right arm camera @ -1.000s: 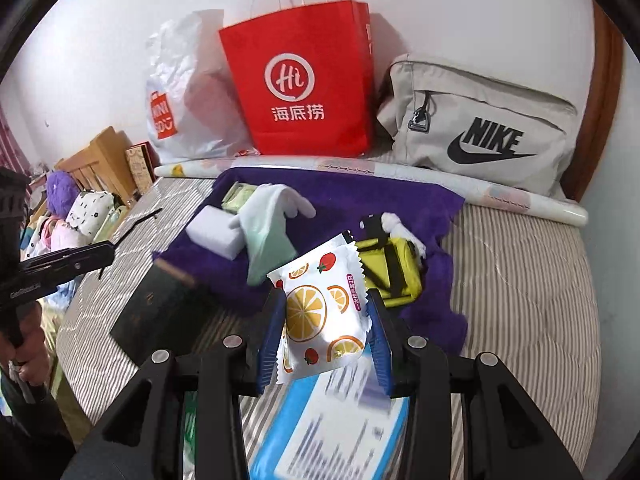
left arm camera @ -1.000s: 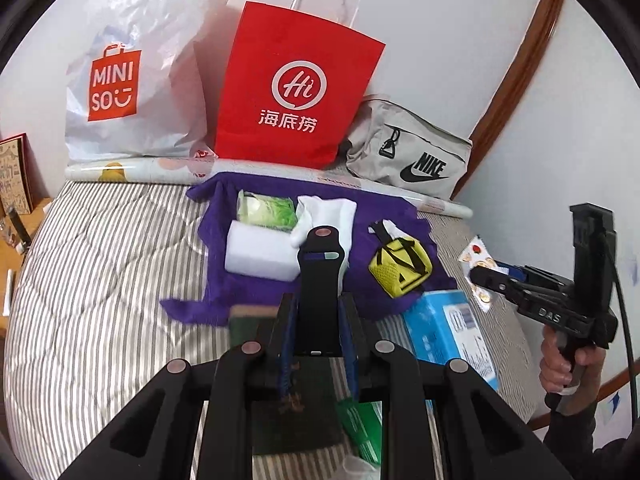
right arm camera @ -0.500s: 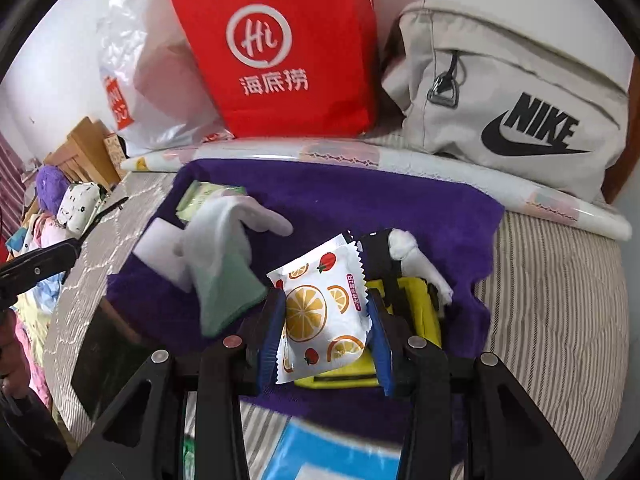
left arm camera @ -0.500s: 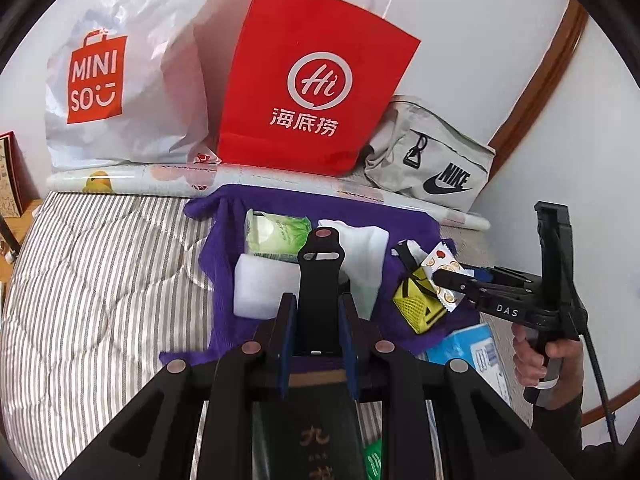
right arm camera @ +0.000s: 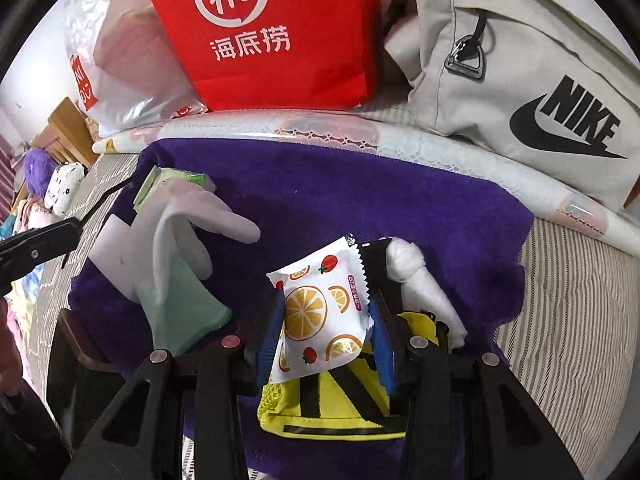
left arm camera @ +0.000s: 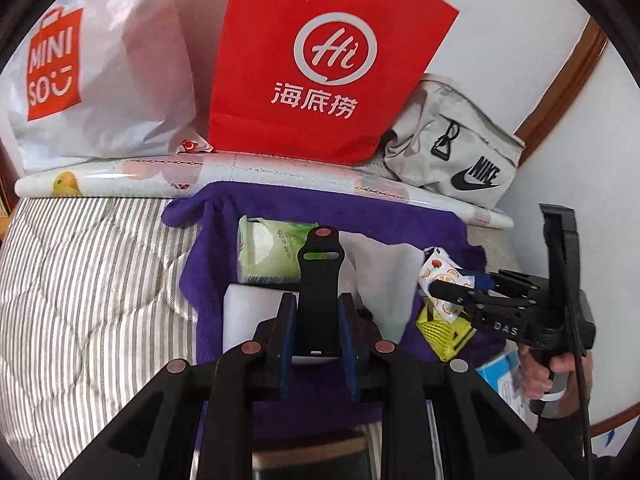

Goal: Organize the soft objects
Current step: 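Open both tools to drop the strap and snack packet on the towel, then move both tools back toward the remaining items on the bed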

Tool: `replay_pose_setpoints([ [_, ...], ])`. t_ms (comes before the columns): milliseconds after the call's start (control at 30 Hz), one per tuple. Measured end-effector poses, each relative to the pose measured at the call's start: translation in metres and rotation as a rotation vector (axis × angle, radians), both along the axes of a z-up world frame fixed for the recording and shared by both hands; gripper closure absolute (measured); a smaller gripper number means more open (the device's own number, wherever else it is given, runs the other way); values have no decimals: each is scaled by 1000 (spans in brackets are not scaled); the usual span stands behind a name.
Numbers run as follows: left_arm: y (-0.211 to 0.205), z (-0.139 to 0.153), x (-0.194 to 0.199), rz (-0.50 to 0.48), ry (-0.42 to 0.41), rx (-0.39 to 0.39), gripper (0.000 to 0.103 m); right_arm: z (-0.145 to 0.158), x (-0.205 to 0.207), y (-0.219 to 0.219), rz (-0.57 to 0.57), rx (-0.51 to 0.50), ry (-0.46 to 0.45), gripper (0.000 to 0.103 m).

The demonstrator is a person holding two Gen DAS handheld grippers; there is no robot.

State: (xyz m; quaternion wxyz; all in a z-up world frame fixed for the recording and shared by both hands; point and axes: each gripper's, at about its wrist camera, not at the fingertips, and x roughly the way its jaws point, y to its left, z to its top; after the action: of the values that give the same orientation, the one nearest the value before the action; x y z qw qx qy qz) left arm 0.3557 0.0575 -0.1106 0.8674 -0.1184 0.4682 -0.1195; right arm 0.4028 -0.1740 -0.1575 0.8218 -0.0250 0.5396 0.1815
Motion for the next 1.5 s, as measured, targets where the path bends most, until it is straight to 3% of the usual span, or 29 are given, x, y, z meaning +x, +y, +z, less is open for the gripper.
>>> replay_pose_setpoints([
  [133,-6,-9,13,-5,25,12,83,-2,2,1,19,2,4,58],
  [433,-10,-22,24,-21,94,-12,80,13,-20,-10,14,5,-45,35],
  [633,-8,-10,14,-13,81,-3,72,24,-46,-17,-8,-28,-59,34],
  [967,1,41,-52,6,-58,11,72,64,-109,-25,-33,15,-125,33],
  [1067,2,50,-80,14,-76,49,72,74,-134,-32,-41,18,-140,33],
  [1200,1,52,-119,-22,-51,58,72,79,-175,-40,-65,-13,-147,33],
  [1267,-1,52,-138,-35,-48,59,71,78,-198,-44,-66,31,-134,33],
  [1367,-5,44,-166,-52,-28,68,52,75,-227,-40,-52,2,-123,33],
  [1500,-13,25,-200,-86,11,84,51,70,-267,-33,-29,-58,-142,33],
])
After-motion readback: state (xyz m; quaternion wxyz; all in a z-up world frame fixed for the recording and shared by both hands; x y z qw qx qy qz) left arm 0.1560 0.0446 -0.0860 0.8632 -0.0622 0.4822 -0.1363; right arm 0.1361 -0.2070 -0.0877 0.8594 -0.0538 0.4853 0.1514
